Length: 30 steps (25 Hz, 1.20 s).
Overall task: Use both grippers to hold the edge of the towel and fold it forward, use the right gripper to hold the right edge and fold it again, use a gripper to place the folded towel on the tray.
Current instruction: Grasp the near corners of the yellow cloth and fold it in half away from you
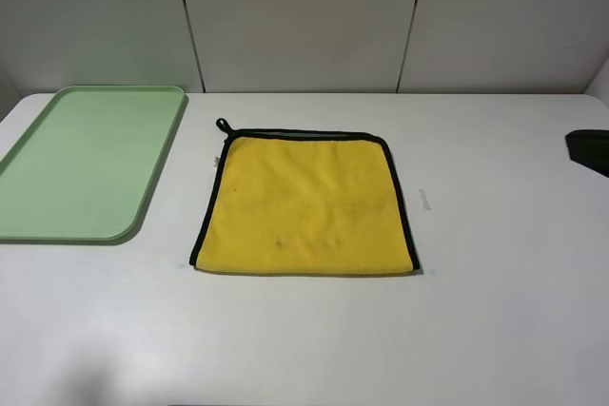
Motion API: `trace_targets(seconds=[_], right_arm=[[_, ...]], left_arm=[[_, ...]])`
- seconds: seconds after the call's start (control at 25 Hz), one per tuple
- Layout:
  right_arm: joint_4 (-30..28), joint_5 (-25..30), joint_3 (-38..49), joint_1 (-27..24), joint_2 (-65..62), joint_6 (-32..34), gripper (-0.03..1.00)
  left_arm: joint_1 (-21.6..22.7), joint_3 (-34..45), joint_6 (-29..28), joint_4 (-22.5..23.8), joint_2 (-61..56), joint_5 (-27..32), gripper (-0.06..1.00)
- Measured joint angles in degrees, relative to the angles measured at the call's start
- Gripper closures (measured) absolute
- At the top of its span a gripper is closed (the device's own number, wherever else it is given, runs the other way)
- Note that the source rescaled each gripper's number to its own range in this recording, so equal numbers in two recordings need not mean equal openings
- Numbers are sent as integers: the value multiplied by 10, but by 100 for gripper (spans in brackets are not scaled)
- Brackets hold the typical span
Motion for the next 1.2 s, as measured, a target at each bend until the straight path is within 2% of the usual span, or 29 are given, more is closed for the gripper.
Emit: trace_targets(seconds=[0.24,0.4,0.56,0.72,0.84,1.2], right_arm=[[0,-83,-3,0,133,-72,-3],[-1,-123,-4,0,233,-114,-3],[-4,-138,-4,0,322,-203,-3],[-4,-142,-4,0,390,-297,-3],[-1,-152,-4,0,443,-344,-3],[-1,-226,-5,0,574,-377,-3]], left_arm=[[0,0,38,-11,77,-71,-3],[0,0,54,-43,118,-98,-2],[0,0,73,-67,128,-105,-2],[0,0,77,-74,128,-107,-2],[0,0,77,-74,128,-107,-2],[0,0,77,-76,128,-129,-2]])
